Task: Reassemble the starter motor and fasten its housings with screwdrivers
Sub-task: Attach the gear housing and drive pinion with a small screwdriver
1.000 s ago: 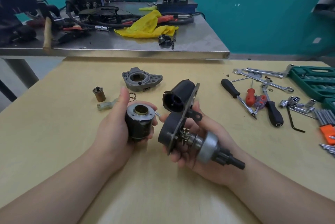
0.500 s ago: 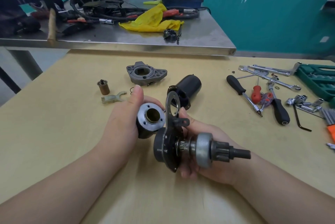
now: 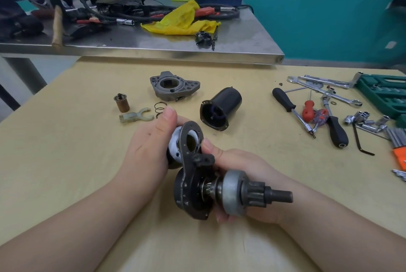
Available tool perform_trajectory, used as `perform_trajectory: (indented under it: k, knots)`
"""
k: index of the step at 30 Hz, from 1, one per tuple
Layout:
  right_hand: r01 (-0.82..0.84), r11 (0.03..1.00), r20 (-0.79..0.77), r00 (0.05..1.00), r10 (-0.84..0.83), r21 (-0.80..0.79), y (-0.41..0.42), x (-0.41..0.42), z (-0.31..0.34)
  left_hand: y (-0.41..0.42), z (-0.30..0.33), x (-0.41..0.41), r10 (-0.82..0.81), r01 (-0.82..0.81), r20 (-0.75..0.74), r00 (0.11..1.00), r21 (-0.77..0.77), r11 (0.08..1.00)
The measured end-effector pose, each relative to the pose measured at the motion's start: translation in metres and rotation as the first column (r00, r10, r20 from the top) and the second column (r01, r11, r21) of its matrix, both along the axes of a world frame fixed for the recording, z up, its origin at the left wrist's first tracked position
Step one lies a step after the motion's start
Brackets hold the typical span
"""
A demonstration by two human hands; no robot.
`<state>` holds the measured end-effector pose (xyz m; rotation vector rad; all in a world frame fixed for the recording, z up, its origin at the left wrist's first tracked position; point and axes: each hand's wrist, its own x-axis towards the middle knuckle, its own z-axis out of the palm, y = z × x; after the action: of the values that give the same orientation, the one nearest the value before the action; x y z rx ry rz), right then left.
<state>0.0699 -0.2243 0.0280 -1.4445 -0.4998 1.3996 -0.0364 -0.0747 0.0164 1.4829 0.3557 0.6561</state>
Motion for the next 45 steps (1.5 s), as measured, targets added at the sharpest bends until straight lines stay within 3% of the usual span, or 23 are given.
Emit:
perform_trajectory:
  k: [7,17,22,27,32,39,45]
  knots:
    - [0.204,0.978,0.012,0.979,-0.204,-0.048,0.003,-0.004,-0.001,-0.005,0.007,-0.002,0.012,-0.012,0.044,0.999,0.012,1.000]
    - [0.182,0.983,0.022,0.983,-0.181,-0.011,0.002,-0.006,0.000,-0.007,0.011,-0.004,-0.021,0.016,0.089,0.996,0.054,0.998]
    - [0.081,0.996,0.243,0.966,-0.089,0.042,0.001,-0.008,0.002,-0.003,0.009,-0.007,-0.022,0.004,0.092,0.995,0.193,0.981]
    - [-0.007,0.991,0.288,0.957,-0.033,0.135,-0.002,-0.007,0.004,-0.001,0.005,-0.007,-0.006,-0.015,0.066,0.998,0.315,0.949]
    - [-0.049,0.988,0.297,0.955,0.002,0.150,-0.002,-0.007,0.002,-0.003,0.002,-0.005,-0.017,0.004,0.069,0.997,0.176,0.984]
    - [-0.038,0.966,0.350,0.935,-0.056,0.254,-0.005,-0.010,0.000,0.000,-0.002,-0.004,-0.009,-0.008,0.085,0.996,0.187,0.982]
    - [0.022,0.953,0.217,0.972,-0.091,0.303,-0.004,-0.016,-0.002,-0.004,-0.004,-0.002,0.005,-0.014,0.074,0.997,0.118,0.993]
